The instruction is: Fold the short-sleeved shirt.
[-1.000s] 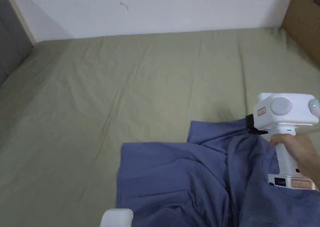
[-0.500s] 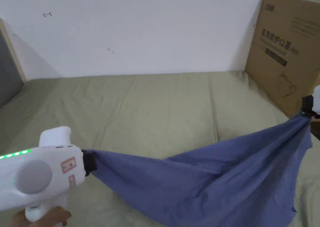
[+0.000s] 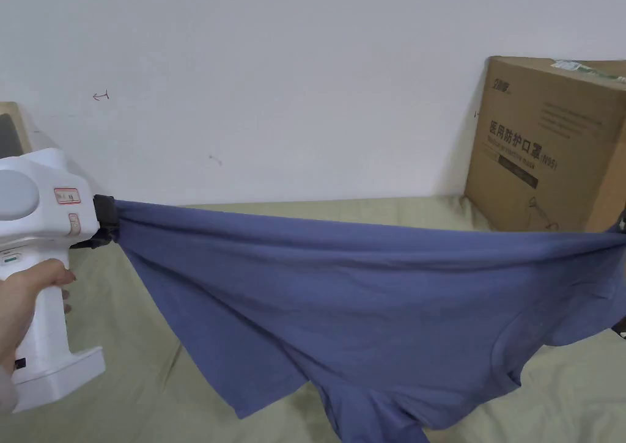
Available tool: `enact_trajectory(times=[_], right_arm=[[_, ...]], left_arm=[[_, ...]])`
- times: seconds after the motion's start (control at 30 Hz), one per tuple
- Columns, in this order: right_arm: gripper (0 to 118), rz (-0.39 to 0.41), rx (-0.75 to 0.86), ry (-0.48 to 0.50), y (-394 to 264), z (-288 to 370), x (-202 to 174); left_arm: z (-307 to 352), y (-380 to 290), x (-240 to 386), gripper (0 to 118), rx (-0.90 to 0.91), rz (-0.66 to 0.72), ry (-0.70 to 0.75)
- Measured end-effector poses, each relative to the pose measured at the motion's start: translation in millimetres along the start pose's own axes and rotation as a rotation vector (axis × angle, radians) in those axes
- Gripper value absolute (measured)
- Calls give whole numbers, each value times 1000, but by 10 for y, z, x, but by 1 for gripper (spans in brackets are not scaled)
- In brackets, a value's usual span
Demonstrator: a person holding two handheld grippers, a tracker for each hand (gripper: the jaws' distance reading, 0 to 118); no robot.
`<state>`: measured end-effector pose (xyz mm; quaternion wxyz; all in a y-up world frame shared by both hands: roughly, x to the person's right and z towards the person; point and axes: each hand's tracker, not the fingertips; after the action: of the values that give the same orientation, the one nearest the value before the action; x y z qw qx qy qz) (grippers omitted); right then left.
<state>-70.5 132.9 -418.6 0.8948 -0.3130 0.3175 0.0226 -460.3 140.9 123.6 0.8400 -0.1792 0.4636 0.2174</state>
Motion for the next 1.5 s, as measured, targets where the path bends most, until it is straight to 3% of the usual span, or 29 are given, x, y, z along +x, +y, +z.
enact_trajectory(times=[0.27, 0.4, 0.57, 0.67, 0.97, 1.13, 1.33, 1.5], right_arm=[[4, 68, 6, 41, 353, -597, -808], [4, 62, 51, 89, 567, -789, -1133], [4, 55, 40, 149, 400, -1048, -1342], [4, 94, -42, 161, -8, -1321, -1394], [4, 62, -397, 96, -1820, -1986, -970], [4, -92, -458, 101, -2454, -1757, -539], [4, -91, -459, 99, -2728, -1378, -262], [4, -73, -451, 107, -2824, -1152, -274]], left_arm=[[-501, 544, -304, 6, 43, 14, 75], [-584, 738, -485, 6, 108, 15, 99], [-670, 551, -760, 6, 107, 44, 122], [-788, 168, -882, 6, 44, 18, 198], [-812, -1780, -1468, 6, -283, 51, 266], [-516, -2694, -1768, 6, -440, 95, 251], [-79, -3129, -1902, 6, -427, 162, 239], [24, -3167, -1797, 6, -428, 53, 237]])
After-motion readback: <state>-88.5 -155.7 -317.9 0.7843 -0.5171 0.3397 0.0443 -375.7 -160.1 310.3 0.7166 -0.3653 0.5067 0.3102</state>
